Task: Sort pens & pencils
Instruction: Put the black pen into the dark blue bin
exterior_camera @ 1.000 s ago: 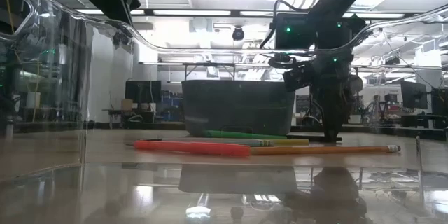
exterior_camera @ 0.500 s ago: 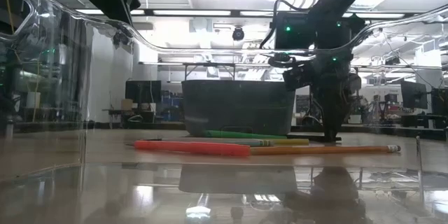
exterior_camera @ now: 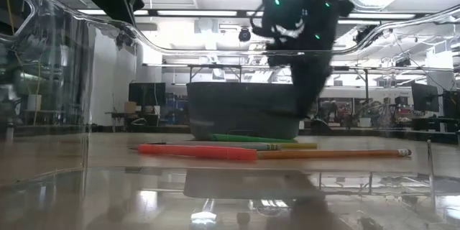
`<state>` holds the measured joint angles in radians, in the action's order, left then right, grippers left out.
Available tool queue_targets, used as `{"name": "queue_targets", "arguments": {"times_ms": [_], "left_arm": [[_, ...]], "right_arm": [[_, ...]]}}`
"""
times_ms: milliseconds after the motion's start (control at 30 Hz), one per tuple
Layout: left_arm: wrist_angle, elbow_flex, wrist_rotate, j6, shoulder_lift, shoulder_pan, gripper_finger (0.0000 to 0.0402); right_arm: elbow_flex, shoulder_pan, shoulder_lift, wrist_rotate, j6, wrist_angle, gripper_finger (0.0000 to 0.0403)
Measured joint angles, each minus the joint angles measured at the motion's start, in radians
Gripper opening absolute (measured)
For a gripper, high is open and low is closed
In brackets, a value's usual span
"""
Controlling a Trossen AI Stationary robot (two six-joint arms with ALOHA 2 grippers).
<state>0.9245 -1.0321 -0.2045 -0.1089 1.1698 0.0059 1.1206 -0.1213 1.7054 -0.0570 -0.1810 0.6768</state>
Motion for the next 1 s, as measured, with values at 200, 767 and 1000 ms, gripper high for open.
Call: {"name": "queue_targets", "arguments": {"times_ms": [200,767,1000], "left_arm": [[0.0,0.0,0.006,0.0,0.0,0.0,0.0024],[0.0,0.0,0.006,0.0,0.0,0.0,0.0024],[0.0,0.0,0.012,0.0,0.0,0.0,0.0024]], "right_arm": [[0.112,0.0,-0.002,0.021,0.006,0.005,0.0023],[0.278,-0.143,-0.003,0.109,0.113,0.11,0.0023],[0.278,-0.251,-0.003,0.109,0.188,0.134,0.0023]]}}
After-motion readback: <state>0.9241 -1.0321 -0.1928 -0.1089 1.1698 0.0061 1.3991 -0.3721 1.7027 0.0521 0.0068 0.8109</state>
